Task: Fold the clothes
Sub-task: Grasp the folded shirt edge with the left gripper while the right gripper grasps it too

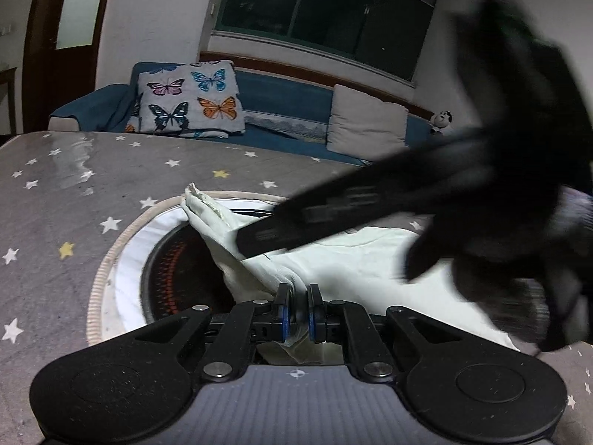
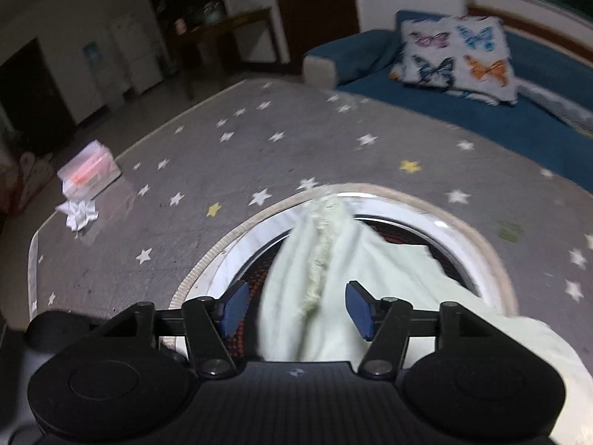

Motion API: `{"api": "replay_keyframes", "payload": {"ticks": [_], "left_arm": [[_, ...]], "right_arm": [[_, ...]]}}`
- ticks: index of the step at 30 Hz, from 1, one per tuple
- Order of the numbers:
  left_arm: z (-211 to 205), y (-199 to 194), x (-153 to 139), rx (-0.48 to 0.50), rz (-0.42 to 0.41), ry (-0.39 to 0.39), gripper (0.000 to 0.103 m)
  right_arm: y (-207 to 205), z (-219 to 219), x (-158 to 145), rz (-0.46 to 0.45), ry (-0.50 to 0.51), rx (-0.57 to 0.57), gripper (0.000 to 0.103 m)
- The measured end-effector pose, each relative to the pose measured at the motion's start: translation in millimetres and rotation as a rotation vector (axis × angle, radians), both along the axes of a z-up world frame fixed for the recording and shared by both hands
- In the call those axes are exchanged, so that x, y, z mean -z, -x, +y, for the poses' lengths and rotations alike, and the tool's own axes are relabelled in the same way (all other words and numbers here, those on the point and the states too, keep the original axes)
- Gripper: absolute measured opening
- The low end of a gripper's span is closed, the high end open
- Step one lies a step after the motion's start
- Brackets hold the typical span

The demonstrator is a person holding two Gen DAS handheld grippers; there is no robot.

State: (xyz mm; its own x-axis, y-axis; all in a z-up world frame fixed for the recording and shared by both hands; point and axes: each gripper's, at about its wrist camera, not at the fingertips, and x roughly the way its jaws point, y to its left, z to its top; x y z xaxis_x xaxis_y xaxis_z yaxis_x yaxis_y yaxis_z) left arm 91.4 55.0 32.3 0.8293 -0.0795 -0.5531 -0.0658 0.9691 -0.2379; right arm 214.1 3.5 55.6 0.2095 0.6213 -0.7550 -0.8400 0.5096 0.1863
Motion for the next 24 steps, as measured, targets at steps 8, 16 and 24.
{"api": "replay_keyframes", "payload": {"ticks": [8,16,24], "left_arm": [[-13.8,-0.6,-0.6,0.045,0.002,0.008,0.009],[-45.1,-4.5,-18.2,0.157,-0.032,0.012,0.008],[-106.8,-20.2,-34.6,0.338,-0.060,0.011,0.008]], "right_arm": [[-9.5,10.0,22.8,0.011,0.006,0.052,0.027],[-14.1,-61.1,4.8,0.038,-0.154,0.198,0.012],[-18.0,-163.5,-13.8,0.016,-0.257,0.368,0.011]]}}
